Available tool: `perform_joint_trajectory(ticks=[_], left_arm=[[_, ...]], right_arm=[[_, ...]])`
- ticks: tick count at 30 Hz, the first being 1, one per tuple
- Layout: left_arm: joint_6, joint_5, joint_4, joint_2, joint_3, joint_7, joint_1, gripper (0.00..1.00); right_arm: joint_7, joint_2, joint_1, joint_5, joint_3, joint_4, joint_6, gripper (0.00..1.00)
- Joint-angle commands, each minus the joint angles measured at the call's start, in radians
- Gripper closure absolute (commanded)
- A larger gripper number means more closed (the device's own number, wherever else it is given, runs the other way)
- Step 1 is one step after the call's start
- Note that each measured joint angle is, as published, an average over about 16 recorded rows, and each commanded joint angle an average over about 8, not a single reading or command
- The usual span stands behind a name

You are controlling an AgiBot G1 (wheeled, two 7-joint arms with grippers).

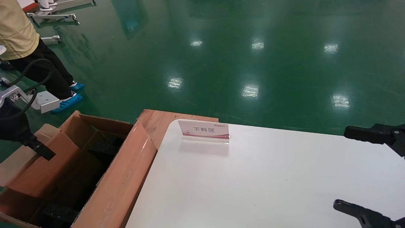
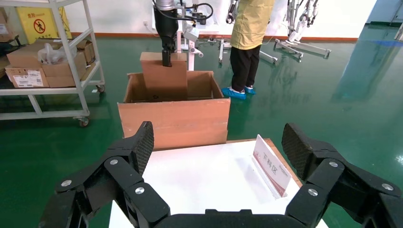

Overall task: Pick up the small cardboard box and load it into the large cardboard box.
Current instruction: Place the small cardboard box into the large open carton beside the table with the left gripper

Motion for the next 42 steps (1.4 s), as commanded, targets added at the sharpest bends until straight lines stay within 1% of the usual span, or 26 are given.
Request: perform_joint_trajectory(ticks=[1, 10, 21, 30, 39, 40, 42], left_arm=[[-0.007, -0.004, 0.017, 0.006, -0.002, 0.008, 0.01, 1.0], [-0.048, -0.029, 0.106, 0.032, -0.014, 0.065, 0.069, 1.0], [-0.076, -0.076, 0.229, 0.055, -0.025, 0.128, 0.165, 1.0], [-0.101, -0.122, 0.34, 0.072, -0.037, 0.175, 0.261, 1.0], [-0.122, -0.182, 0.47, 0.099, -0.057, 0.23, 0.379, 1.0], [-0.122, -0.187, 0.484, 0.103, -0.059, 0.237, 0.39, 0.98], [-0.122, -0.196, 0.507, 0.111, -0.063, 0.248, 0.408, 0.74]], right_arm=[[0.0, 0.0, 0.0, 0.0, 0.0, 0.0, 0.0, 0.0], [0.0, 0.0, 0.0, 0.0, -0.001, 0.0, 0.0, 0.0], [-0.001, 0.0, 0.0, 0.001, -0.001, 0.0, 0.001, 0.0], [-0.001, 0.001, 0.0, 0.001, -0.002, 0.0, 0.001, 0.0], [-0.001, 0.001, 0.0, 0.001, -0.002, 0.0, 0.001, 0.0], [-0.001, 0.001, 0.0, 0.002, -0.002, 0.0, 0.001, 0.0], [-0.001, 0.001, 0.0, 0.002, -0.002, 0.0, 0.001, 0.0]])
